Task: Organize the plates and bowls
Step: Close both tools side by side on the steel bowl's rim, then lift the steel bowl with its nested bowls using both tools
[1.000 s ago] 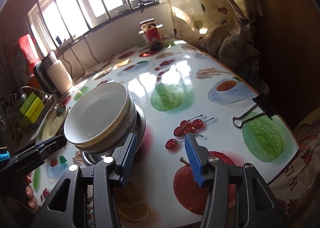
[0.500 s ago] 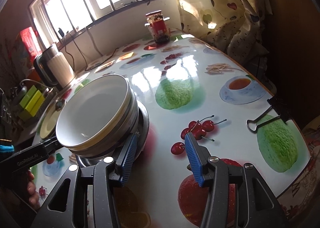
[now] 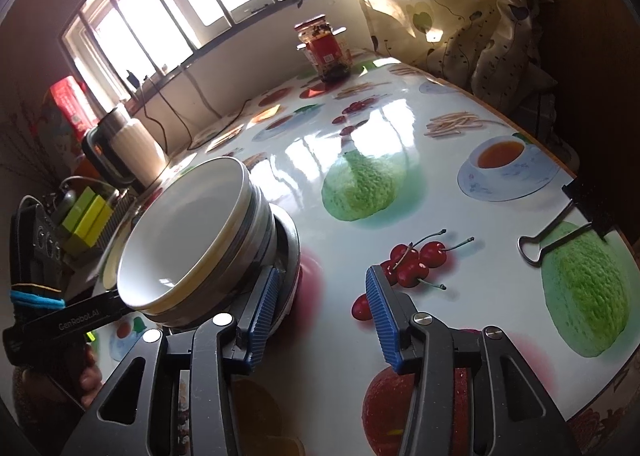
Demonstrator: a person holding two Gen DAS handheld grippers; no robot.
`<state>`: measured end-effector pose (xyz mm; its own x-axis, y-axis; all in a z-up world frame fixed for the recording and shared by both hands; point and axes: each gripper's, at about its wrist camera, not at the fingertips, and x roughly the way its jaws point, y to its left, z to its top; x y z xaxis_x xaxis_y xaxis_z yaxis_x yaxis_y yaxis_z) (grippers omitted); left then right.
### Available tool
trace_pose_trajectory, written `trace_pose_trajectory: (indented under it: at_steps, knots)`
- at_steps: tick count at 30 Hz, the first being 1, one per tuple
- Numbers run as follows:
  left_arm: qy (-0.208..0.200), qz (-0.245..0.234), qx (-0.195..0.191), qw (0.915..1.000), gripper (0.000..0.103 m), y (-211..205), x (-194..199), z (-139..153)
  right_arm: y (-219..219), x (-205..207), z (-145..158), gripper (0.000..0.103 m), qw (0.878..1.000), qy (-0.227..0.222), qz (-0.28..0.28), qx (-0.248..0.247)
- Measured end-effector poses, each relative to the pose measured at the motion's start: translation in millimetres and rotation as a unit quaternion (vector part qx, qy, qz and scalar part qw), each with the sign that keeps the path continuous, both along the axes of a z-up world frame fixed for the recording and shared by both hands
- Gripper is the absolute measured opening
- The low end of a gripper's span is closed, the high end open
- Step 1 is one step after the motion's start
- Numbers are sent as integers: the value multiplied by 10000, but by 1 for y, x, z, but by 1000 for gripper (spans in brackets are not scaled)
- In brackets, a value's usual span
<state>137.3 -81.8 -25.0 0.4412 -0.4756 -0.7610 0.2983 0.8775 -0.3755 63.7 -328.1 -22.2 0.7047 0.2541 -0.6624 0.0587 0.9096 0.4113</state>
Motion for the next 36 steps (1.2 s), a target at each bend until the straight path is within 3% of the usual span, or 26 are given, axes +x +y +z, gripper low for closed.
trace_pose_trajectory:
  at_steps: [7, 13, 24, 36]
  knots:
    - [18, -53, -149, 9999, 35, 1, 1, -2, -9, 3, -9, 30, 9971, 0, 114, 756]
    - [37, -81, -292, 9995, 30, 3, 2, -3, -9, 3, -9, 23, 9956, -34, 230, 908]
    - [-12, -154, -333, 9993, 19, 0, 2, -2, -14, 5, -12, 16, 9913, -78, 396, 1255]
    - [37, -182, -393, 9991, 17, -2, 5, -4, -19, 4, -18, 16, 9844, -73, 370, 1716]
